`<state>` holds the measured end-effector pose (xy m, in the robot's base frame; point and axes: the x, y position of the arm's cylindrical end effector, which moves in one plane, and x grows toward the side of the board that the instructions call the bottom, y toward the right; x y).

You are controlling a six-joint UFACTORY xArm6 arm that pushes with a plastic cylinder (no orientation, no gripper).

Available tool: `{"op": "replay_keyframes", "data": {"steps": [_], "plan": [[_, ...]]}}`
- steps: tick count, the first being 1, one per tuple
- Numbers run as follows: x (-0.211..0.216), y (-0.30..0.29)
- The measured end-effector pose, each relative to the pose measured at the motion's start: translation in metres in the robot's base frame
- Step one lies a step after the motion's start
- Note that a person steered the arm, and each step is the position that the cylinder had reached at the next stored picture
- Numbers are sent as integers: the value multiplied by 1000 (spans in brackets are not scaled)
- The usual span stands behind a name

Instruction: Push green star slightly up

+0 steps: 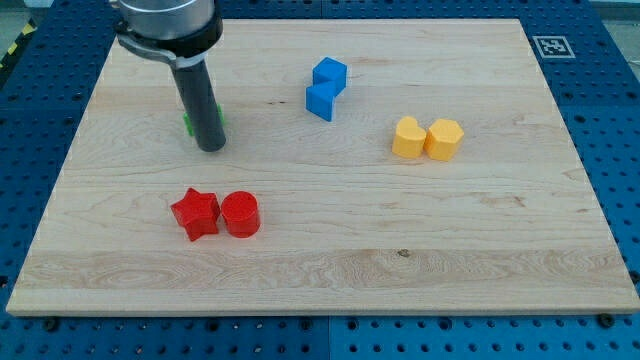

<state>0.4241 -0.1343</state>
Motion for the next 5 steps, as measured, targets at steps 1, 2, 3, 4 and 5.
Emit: {"op": "replay_keyframes", "data": {"steps": [1,2,3,4,5], "plan": [[-6,-17],[-24,-20],[-45,-19],[-58,-19],[-74,-19]]}}
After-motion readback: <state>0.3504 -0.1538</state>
